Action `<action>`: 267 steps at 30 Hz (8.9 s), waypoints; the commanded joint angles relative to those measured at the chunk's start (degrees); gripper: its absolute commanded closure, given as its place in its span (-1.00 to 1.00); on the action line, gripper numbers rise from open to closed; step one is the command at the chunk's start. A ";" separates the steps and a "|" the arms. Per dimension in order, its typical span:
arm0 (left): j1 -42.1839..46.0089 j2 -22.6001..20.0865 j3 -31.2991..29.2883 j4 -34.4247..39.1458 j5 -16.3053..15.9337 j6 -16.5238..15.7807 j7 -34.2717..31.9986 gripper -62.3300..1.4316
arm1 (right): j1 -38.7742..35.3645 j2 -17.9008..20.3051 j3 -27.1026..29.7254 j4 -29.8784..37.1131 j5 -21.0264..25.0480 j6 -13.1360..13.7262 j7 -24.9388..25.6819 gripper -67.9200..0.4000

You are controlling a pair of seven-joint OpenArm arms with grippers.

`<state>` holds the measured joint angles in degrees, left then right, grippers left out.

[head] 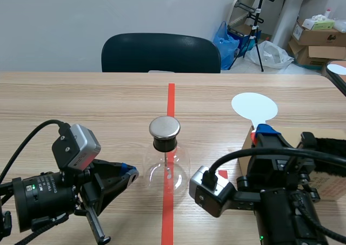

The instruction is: Do the electroscope experiment

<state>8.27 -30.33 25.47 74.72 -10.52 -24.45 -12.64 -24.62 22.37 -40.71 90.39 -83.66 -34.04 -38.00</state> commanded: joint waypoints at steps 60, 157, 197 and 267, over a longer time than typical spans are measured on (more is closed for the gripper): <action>34.88 -7.93 -32.79 29.35 -0.79 -15.43 -13.55 0.87 | -4.20 -18.73 67.76 -25.14 30.49 -10.82 91.08 0.96; 36.46 -9.07 -33.35 30.03 1.14 -15.43 -19.28 -1.00 | -4.39 -17.18 67.01 -26.23 21.75 -8.66 95.69 0.96; 36.33 -9.09 -33.55 30.03 1.11 -15.43 -19.30 -1.00 | -6.64 -19.78 68.85 -26.23 23.41 -9.81 84.59 0.96; 36.46 -9.09 -33.97 30.03 1.14 -15.43 -19.28 -1.00 | -5.77 -20.02 70.34 -25.53 22.36 -10.29 88.85 0.96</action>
<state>44.29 -39.40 -8.03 103.88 -8.84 -39.79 -31.11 -30.35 1.61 29.50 63.44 -61.93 -42.04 51.70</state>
